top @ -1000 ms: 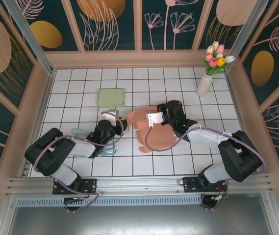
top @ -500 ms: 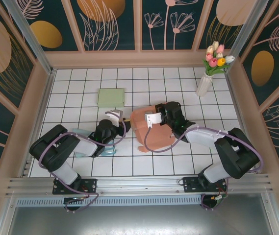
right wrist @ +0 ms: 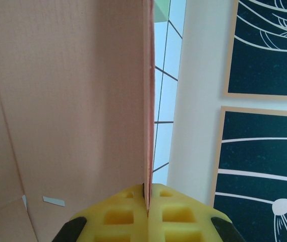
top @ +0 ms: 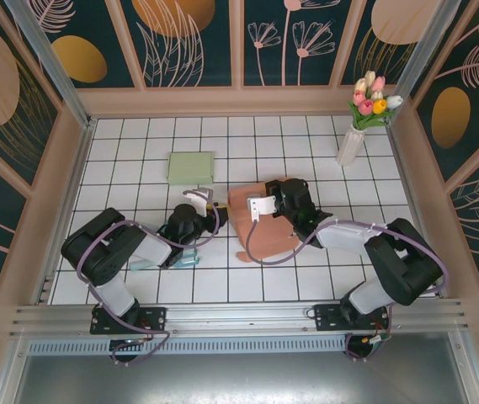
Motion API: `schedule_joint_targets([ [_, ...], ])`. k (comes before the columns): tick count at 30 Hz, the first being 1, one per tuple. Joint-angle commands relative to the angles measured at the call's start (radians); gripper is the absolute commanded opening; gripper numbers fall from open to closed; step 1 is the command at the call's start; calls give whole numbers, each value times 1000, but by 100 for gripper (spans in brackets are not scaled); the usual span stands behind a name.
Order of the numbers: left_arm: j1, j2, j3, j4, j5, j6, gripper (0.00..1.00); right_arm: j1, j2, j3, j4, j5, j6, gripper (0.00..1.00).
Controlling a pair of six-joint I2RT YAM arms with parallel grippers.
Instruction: Fold the paper box
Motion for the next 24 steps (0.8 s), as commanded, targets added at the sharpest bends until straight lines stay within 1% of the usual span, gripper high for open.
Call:
schedule_joint_targets([
  [1,-3,2,-6,62,31,-7,42,15,21,-21,28,5,27,0],
  [5,-3,-44,-44,59,19,13,43,14,21,-20,21,6,33,0],
  [10,-1,-94,-80,-3,-67,28,46,14,22,-12,3,6,36,0],
  [13,1,-125,-97,-32,-66,47,49,14,22,-12,-4,5,35,0],
  [15,5,-144,-105,-55,-46,69,49,14,22,-11,-8,4,34,0],
  [18,24,-169,-128,-47,-10,96,51,15,24,-7,-14,4,32,0],
  [24,44,-181,-133,-7,137,104,51,14,31,0,-28,2,30,0],
])
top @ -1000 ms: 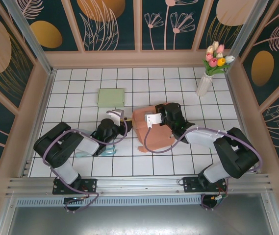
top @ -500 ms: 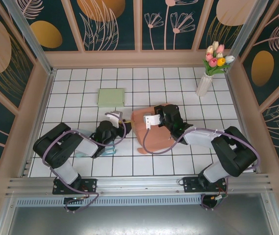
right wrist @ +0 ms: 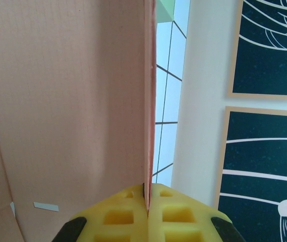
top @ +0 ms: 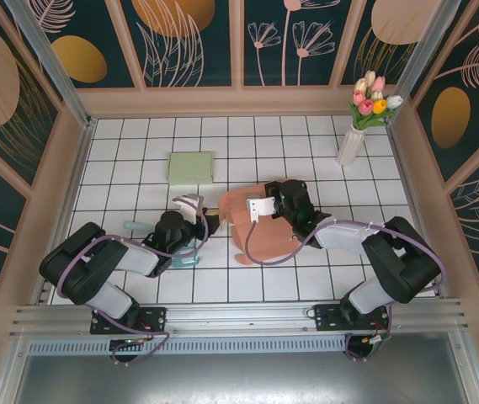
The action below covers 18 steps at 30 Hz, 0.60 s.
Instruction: Fold the paper box
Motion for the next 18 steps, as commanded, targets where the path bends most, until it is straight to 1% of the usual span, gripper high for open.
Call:
schedule_joint_targets([
  [1,6,-8,6,25,91,24,51,9,15,5,-35,-4,19,0],
  [4,9,9,22,24,70,22,51,9,15,7,-40,-5,19,0],
  [8,11,24,43,32,93,3,51,9,16,9,-46,-7,21,0],
  [15,12,77,100,23,96,-32,51,9,18,9,-48,-7,24,0],
  [18,11,92,100,37,97,-38,51,9,20,9,-55,-7,26,0],
])
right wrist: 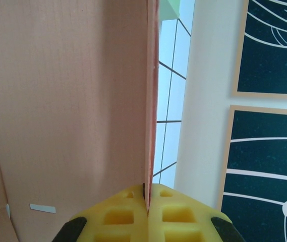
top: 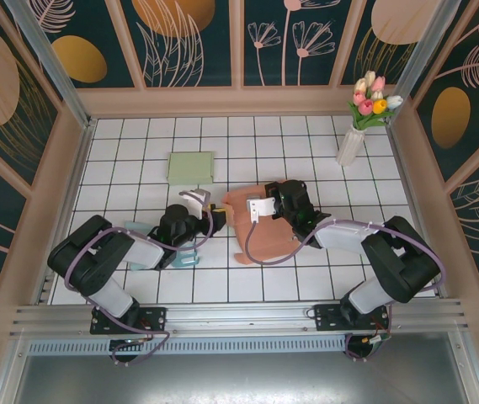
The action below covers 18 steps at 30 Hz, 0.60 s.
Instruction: Fold the paper box
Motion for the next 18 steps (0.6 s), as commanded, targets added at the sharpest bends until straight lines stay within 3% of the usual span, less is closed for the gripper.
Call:
schedule_joint_targets([
  [1,5,21,16,42,19,-21,51,9,19,10,-43,-11,21,0],
  [8,7,52,28,66,2,-52,51,13,29,12,-45,-10,23,0],
  [15,6,33,23,24,-208,-80,50,17,37,12,-45,0,19,0],
  [18,6,11,13,11,-250,-81,50,17,36,15,-45,0,20,0],
])
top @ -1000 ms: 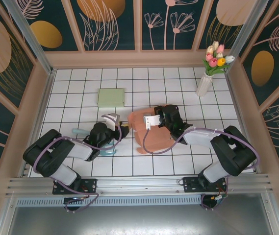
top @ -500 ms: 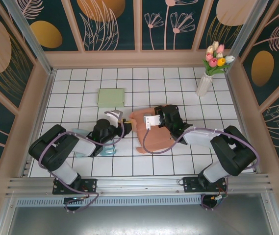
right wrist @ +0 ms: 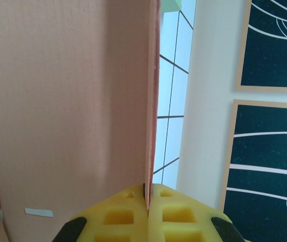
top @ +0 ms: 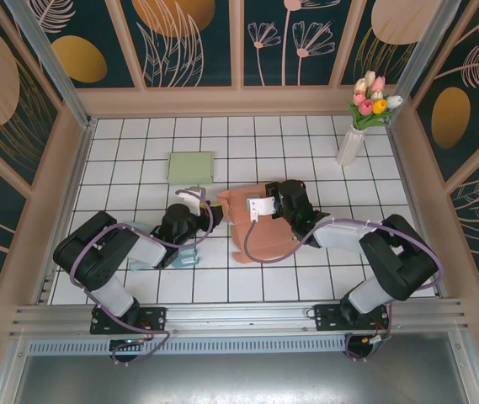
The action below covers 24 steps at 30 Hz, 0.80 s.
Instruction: Fold the paper box
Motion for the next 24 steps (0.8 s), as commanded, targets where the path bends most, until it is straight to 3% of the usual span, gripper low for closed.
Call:
schedule_joint_targets([
  [1,6,-32,-5,4,-82,-20,50,16,21,8,-50,-21,9,0],
  [11,-7,-8,-48,181,225,-45,49,14,43,13,-51,-16,21,0],
  [22,-24,46,-25,182,192,-57,49,11,33,10,-48,-23,37,0],
  [24,-23,27,-40,159,144,-46,48,12,30,11,-49,-23,37,0],
])
